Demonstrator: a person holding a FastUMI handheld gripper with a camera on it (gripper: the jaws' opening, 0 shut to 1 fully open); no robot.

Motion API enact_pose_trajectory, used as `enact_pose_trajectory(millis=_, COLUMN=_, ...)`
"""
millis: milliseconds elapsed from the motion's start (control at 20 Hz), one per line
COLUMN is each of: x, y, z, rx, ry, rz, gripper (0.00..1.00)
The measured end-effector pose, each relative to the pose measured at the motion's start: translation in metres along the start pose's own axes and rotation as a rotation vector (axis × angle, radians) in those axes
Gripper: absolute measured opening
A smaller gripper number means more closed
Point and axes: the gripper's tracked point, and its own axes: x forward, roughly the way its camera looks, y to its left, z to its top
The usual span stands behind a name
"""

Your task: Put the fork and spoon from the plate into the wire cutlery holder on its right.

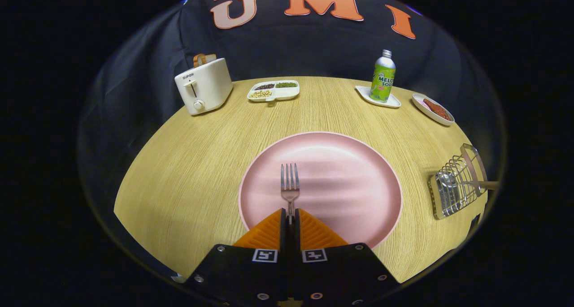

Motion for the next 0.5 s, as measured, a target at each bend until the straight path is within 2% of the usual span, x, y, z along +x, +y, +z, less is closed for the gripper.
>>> enact_pose_trajectory(millis=500, x=-0.033, y=-0.023, z=0.030, rx=0.029, ry=-0.006, rz=0.029, gripper=0.04)
